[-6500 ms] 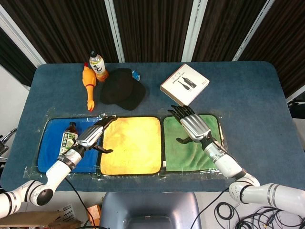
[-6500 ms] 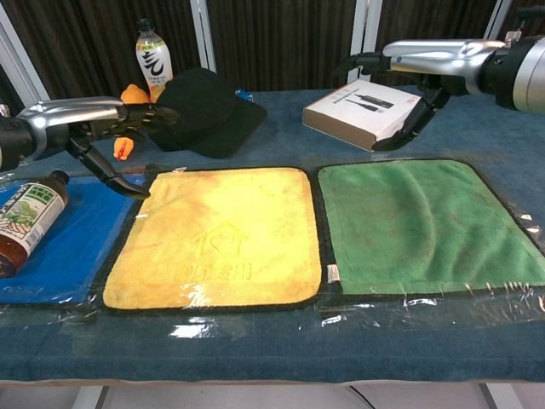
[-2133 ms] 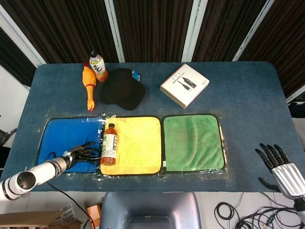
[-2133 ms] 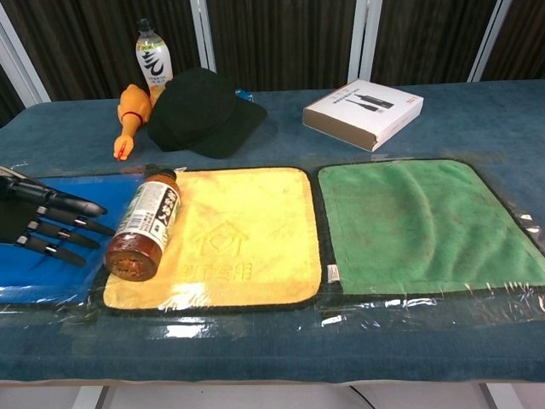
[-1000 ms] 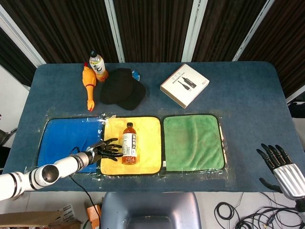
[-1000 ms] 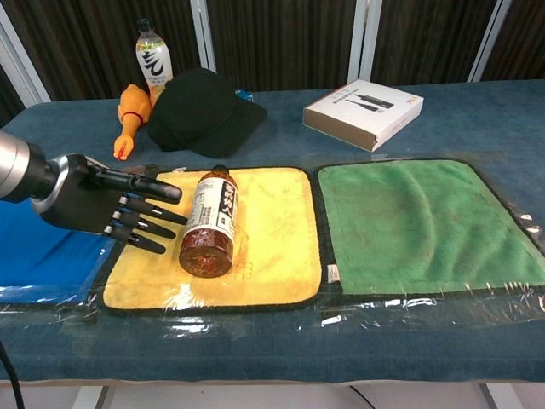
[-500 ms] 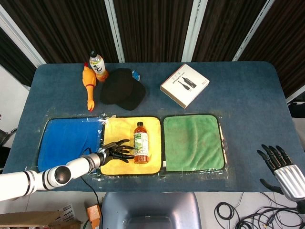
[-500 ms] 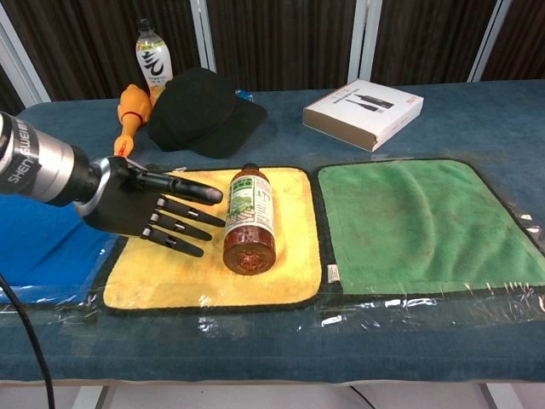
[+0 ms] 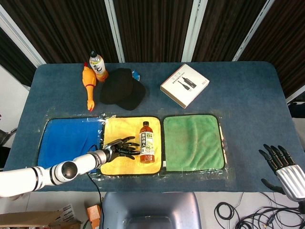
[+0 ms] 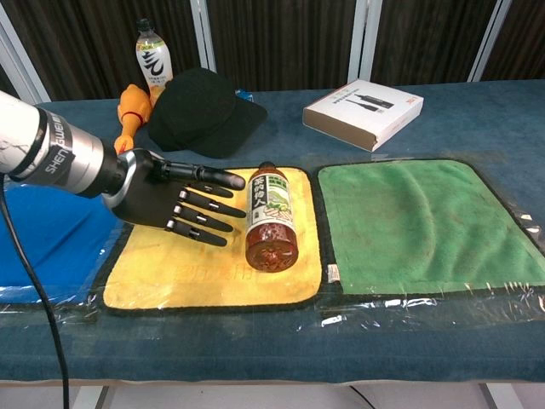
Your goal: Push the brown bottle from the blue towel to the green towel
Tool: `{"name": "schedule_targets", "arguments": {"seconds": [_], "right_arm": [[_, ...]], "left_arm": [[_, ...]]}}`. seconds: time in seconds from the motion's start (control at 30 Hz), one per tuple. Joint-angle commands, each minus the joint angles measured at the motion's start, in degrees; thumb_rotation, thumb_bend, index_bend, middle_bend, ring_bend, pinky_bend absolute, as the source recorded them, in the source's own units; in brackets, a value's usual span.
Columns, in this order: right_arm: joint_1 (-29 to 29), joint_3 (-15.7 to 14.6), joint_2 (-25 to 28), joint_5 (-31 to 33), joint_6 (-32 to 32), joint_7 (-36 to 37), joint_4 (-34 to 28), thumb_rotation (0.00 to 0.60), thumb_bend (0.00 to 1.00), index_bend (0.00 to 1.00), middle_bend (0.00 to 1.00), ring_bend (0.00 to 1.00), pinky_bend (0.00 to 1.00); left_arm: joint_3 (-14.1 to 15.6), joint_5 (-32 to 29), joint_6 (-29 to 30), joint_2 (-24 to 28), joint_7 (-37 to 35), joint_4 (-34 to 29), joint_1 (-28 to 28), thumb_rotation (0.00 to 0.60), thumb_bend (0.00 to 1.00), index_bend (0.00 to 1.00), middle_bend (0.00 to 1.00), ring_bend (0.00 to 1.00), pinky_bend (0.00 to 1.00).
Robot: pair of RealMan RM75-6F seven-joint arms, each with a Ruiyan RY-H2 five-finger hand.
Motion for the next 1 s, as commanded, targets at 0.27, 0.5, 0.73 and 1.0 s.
{"name": "schedule_targets", "arguments": {"seconds": [0.27,0.5,0.73,1.0], "right_arm": [[-0.14,-0.35,0.49,-0.51,0.53,1.21,-0.19,0.6,0.14,0.0,0.01,0.0,0.0],[-0.23,-0.49,0.77,-0.47,0.57,2.68,0.31,0.6,0.14,0.0,0.01,0.0,0.0],[-0.11,-0.71,0.74,-0.69,0.3,3.19,0.71,0.6,0.14,0.0,0.01,0.0,0.0],[0.02,-0.46,0.79,0.04,-0.39,4.44,1.11,0.6,0.14,0.0,0.01,0.0,0.0]], "left_arm": [[-2.82,1.7,-1.61,-3.77,-0.44,3.11,0.2,0.6,0.16,0.0,0.18,0.14,0.41],[-3.24,1.49,-0.97,-6.78,-0.98,5.34,-1.24,0.6,0.15,0.0,0.18,0.13,0.41],[-3.59,1.01,-1.05,-8.44,-1.5,6.98,-2.23,0.6,0.15,0.0,0.18,0.13,0.41],[-5.14,0.51,-2.69,-12.9,-2.31,12.66,-4.82,0.6,0.15,0.0,0.18,0.13,0.41]]}}
